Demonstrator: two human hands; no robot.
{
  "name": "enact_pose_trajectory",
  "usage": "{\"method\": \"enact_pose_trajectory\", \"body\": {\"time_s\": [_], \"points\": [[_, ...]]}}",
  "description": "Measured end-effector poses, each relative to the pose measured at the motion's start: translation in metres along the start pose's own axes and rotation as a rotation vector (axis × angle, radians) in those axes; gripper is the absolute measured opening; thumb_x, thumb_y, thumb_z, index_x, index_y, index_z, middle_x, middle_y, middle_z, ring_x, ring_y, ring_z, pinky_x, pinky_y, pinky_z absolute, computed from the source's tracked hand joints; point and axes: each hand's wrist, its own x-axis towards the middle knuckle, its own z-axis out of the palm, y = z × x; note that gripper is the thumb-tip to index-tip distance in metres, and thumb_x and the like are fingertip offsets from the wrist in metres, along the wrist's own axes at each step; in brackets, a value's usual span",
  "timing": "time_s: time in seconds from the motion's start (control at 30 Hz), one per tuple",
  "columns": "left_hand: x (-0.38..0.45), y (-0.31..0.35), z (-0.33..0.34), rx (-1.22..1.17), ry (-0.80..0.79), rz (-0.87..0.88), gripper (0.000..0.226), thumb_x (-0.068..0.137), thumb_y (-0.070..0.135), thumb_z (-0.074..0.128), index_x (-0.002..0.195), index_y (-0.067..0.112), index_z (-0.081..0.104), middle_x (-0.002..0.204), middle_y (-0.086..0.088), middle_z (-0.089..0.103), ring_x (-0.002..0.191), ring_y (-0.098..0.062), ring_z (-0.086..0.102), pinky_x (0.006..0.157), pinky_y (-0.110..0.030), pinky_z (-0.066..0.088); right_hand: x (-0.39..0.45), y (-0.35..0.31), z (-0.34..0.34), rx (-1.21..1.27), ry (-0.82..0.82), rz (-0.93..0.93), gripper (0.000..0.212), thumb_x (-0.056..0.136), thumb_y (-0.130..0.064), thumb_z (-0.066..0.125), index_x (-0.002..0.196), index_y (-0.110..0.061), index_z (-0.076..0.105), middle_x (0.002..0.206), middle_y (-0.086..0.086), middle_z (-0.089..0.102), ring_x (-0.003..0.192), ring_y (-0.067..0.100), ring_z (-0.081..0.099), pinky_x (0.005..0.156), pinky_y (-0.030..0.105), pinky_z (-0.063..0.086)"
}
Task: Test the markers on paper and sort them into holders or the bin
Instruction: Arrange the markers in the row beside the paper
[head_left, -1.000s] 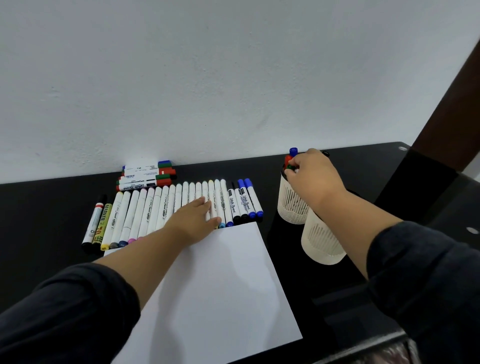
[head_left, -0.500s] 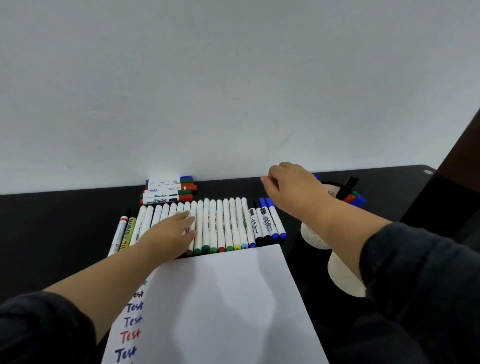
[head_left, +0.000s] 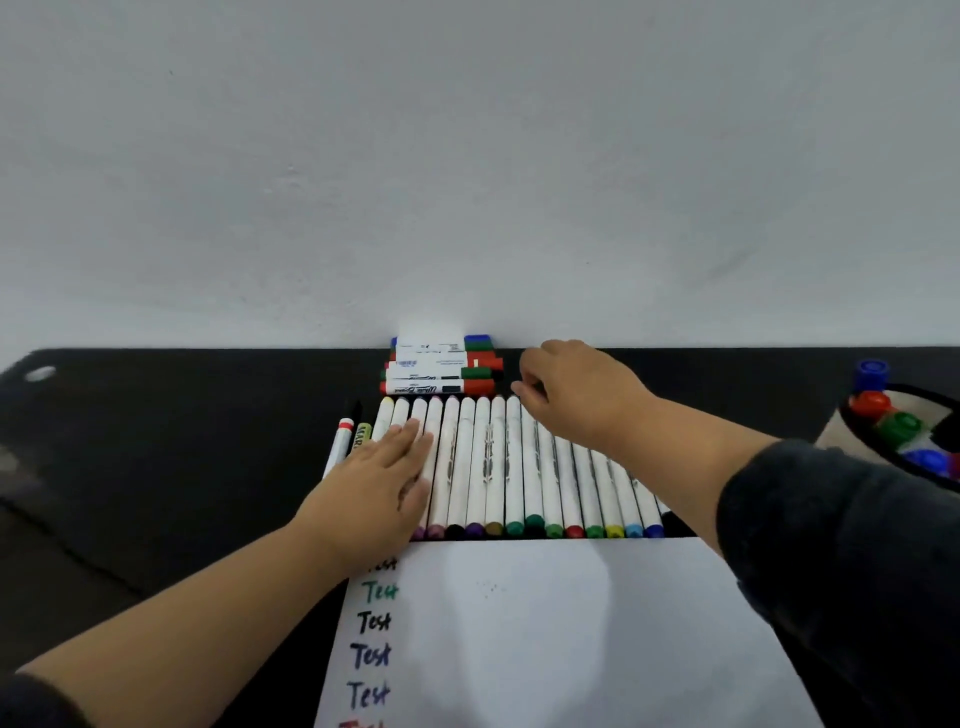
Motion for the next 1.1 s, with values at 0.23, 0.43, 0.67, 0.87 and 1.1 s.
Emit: {"method": "enact_pose_trajectory", "body": {"time_s": [0.23,0.43,0.67,0.87,1.1], "points": [[0.003,-0.004,0.009,-0.012,0.051,0.020,0.072,0.083,0.056,-0.005,0.149,0.029,-0.002,0.156,0.011,-0.010,0.131,0.005,-0.016,0.107,-0.018,-0.012,0.052,-0.005,0.033,0.044,-0.088,-0.075,0.032,0.098,-0.024,0.045,0.129,-0.018,0.050,0.123,0.004,0.049,0.113,0.023,0.044,0.090,0.033,0.039],[0.003,-0.008,0.012,-0.004,0.086,0.032,0.080,0.076,0.055,-0.010,0.150,0.028,0.000,0.157,0.009,-0.007,0.138,0.002,-0.011,0.107,-0.018,-0.012,0.085,-0.014,0.045,0.062,-0.162,-0.101,0.035,0.097,-0.013,0.046,0.130,-0.019,0.054,0.131,0.004,0.051,0.121,0.023,0.043,0.095,0.031,0.038],[0.003,-0.007,0.013,-0.010,0.078,0.029,0.068,0.086,0.048,0.004,0.150,0.027,0.000,0.157,0.008,-0.007,0.143,-0.005,-0.007,0.111,-0.020,-0.010,0.101,-0.026,0.055,-0.017,-0.203,-0.085,0.035,0.093,-0.008,0.047,0.125,-0.019,0.057,0.125,0.003,0.057,0.112,0.023,0.051,0.083,0.028,0.039],[0.002,-0.008,0.013,-0.013,0.076,0.032,0.061,0.093,0.045,0.008,0.150,0.025,0.001,0.158,0.006,-0.007,0.143,-0.006,-0.007,0.113,-0.022,-0.008,0.111,-0.033,0.054,-0.077,-0.252,-0.081,0.034,0.090,-0.006,0.049,0.120,-0.018,0.059,0.120,0.005,0.059,0.110,0.024,0.054,0.088,0.030,0.044],[0.000,-0.006,0.010,-0.009,0.015,0.008,0.056,0.100,0.038,0.020,0.150,0.024,-0.001,0.158,0.005,-0.009,0.143,-0.007,-0.009,0.114,-0.023,-0.008,0.107,-0.028,0.045,-0.135,-0.171,-0.114,0.043,0.090,-0.004,0.045,0.132,-0.011,0.051,0.129,0.011,0.047,0.121,0.028,0.040,0.092,0.036,0.040]]}}
